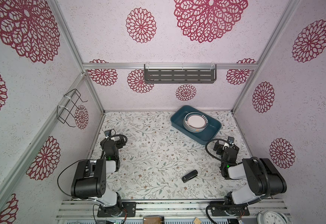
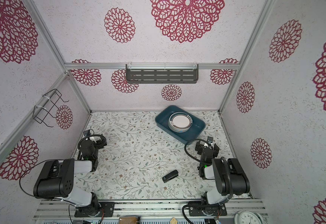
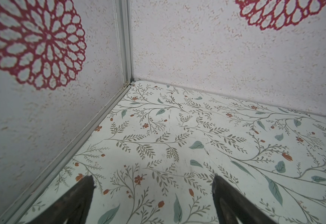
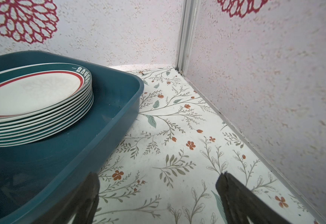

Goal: Place the plates into the plastic bin on the countertop

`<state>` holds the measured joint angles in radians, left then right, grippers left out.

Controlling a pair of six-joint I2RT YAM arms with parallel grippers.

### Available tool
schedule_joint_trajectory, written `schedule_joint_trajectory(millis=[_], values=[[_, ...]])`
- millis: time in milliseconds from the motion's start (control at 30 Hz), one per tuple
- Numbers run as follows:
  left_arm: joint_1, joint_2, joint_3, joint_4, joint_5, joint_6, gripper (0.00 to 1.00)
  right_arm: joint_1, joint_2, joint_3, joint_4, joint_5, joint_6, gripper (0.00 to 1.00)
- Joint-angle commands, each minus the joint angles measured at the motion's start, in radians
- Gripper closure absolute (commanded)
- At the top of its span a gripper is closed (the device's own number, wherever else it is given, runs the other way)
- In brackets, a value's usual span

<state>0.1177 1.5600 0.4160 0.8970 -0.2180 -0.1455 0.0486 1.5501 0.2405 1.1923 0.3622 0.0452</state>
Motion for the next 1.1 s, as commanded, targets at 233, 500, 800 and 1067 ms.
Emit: schedule_joint_trajectory(millis=[233,500,800,1067], values=[[0.005,0.000,0.003,0.003,0.008,0.014,0.03,-0.003,-0.008,0.007,0.029,-0.002,0.012,0.01],[0.005,0.000,0.002,0.004,0.008,0.013,0.03,-0.003,-0.008,0.007,0.027,-0.002,0.013,0.01],[0.004,0.000,0.003,0.004,0.008,0.013,0.03,-0.003,-0.007,0.009,0.024,-0.002,0.013,0.01],[0.005,0.000,0.002,0.003,0.008,0.013,0.03,-0.003,-0.013,-0.004,0.048,-0.005,0.008,0.01]])
